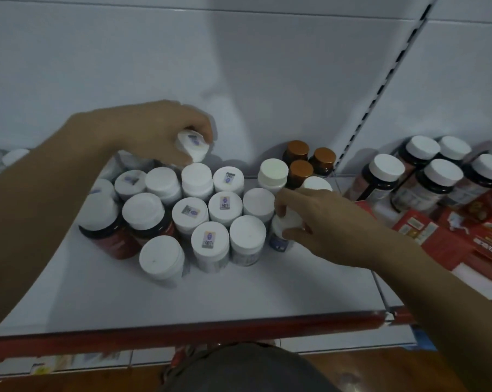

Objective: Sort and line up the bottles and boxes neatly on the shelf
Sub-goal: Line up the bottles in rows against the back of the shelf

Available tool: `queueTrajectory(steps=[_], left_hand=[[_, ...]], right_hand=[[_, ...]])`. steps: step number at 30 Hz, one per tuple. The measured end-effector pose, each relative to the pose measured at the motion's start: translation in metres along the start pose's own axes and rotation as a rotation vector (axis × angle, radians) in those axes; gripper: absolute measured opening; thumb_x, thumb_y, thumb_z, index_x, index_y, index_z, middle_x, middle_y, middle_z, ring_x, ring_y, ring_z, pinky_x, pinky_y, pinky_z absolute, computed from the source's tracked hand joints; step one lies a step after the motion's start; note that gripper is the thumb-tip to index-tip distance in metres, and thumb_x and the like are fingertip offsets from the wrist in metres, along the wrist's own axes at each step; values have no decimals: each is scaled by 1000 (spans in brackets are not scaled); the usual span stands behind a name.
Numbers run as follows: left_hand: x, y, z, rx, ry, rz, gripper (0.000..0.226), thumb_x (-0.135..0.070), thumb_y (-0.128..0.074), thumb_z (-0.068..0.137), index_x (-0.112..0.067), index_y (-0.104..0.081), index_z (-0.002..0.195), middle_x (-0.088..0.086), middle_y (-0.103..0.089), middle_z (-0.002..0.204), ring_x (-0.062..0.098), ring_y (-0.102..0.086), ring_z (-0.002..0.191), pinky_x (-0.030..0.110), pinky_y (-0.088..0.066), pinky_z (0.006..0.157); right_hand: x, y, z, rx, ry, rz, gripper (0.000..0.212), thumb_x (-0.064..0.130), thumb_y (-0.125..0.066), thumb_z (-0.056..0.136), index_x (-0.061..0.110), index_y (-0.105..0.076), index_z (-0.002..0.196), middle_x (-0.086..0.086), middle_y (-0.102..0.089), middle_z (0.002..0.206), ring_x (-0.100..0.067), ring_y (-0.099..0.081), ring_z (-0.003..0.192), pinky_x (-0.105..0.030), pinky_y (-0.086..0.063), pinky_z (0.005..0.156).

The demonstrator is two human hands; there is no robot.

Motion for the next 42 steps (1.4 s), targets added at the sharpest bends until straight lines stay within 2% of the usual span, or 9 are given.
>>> queueTrajectory(steps=[4,7,10,14,19,24,28,35,42], left_hand=[[4,-3,-8,-21,25,-41,42,-19,-80,77,-27,-66,116,-19,-62,118,5,-57,103,16,-43,91],[8,-6,-19,-50,-25,-55,41,-25,-77,81,-20,-67,121,-15,-60,127,-4,-51,108,-1,-31,91],[19,2,-40,-93,-20,-48,36,-25,-76,89,-19,-66,123,-9,-60,136,4,-54,114,-2,-28,94],[53,29,-103,-193,81,-11,31,-21,-72,94,-17,-67,124,-14,-57,128,-9,-45,103,-6,-26,88],[134,56,-216,-281,355,62,26,-16,-65,96,-20,-68,122,-1,-66,128,10,-55,100,20,-37,82],[193,49,-303,-467,524,6,22,-9,-59,98,-17,-70,115,2,-71,114,21,-64,103,12,-39,79],[230,26,-342,-548,585,-64,22,-7,-57,98,-16,-71,112,5,-70,112,25,-65,106,36,-48,91],[259,27,-347,-477,452,-147,26,-2,-56,97,-18,-71,110,-4,-68,114,20,-64,103,36,-49,93],[260,32,-344,-473,350,-197,23,-5,-60,96,-19,-70,111,-6,-67,117,16,-63,107,31,-49,93]], right_hand=[[-1,36,-3,-215,-26,177,27,33,-65,93,34,-49,116,22,-53,94,3,-57,75,-18,-40,64],[5,70,6,-467,31,402,27,26,-64,95,24,-52,120,14,-62,103,-10,-67,75,-25,-48,62],[22,82,36,-495,79,591,25,20,-63,100,23,-52,122,4,-61,109,-15,-68,72,-22,-49,62],[69,88,94,-464,183,659,24,15,-63,100,20,-53,122,-5,-62,113,-5,-62,74,-15,-47,61],[151,92,176,-479,295,686,32,17,-62,98,15,-55,130,-7,-59,118,-5,-62,60,-19,-49,58],[239,65,250,-368,318,444,34,32,-67,93,26,-66,126,7,-68,115,-4,-61,71,-15,-45,73],[280,32,283,-258,270,203,31,20,-72,91,17,-68,121,5,-64,103,-6,-47,69,-15,-35,73],[290,1,299,-141,51,1,37,16,-71,91,16,-64,128,-11,-57,129,-31,-56,114,-37,-44,100],[308,-3,299,-91,-79,-135,42,17,-70,92,16,-61,133,-11,-55,131,-32,-56,116,-33,-41,91]])
Point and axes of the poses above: each hand's wrist, its own z-axis towards the middle knuckle, its own y-axis out of the back of the hand, x = y × z, the point moved 5 cm from there along z, towards the middle knuckle
